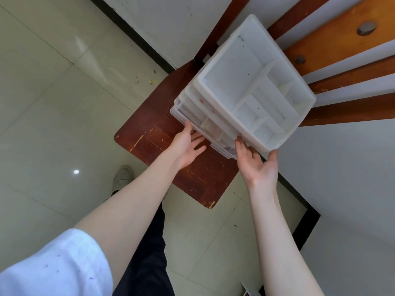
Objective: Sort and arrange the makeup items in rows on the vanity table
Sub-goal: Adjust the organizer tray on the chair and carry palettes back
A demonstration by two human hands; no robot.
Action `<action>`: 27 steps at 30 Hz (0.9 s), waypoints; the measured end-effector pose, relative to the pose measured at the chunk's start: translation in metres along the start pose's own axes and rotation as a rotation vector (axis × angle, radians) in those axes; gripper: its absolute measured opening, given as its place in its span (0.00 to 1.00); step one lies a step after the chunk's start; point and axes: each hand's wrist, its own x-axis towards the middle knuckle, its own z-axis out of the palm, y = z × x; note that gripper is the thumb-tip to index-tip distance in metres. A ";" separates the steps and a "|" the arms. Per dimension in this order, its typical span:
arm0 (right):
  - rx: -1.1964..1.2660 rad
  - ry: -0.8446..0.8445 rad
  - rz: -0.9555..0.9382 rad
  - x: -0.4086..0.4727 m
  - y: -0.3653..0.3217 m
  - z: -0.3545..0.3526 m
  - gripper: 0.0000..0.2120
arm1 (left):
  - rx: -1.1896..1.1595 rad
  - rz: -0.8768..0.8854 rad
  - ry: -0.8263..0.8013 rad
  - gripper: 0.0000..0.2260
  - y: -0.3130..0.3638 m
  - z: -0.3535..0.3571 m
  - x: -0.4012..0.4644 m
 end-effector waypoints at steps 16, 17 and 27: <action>0.006 -0.039 -0.061 -0.001 0.009 -0.006 0.29 | 0.050 0.000 0.098 0.25 -0.009 -0.054 -0.038; -0.004 -0.042 -0.067 -0.001 0.009 -0.005 0.29 | 0.039 -0.008 0.106 0.25 -0.008 -0.055 -0.039; -0.331 0.135 -0.052 0.006 0.023 -0.024 0.20 | 1.065 0.490 0.372 0.09 -0.004 -0.046 -0.071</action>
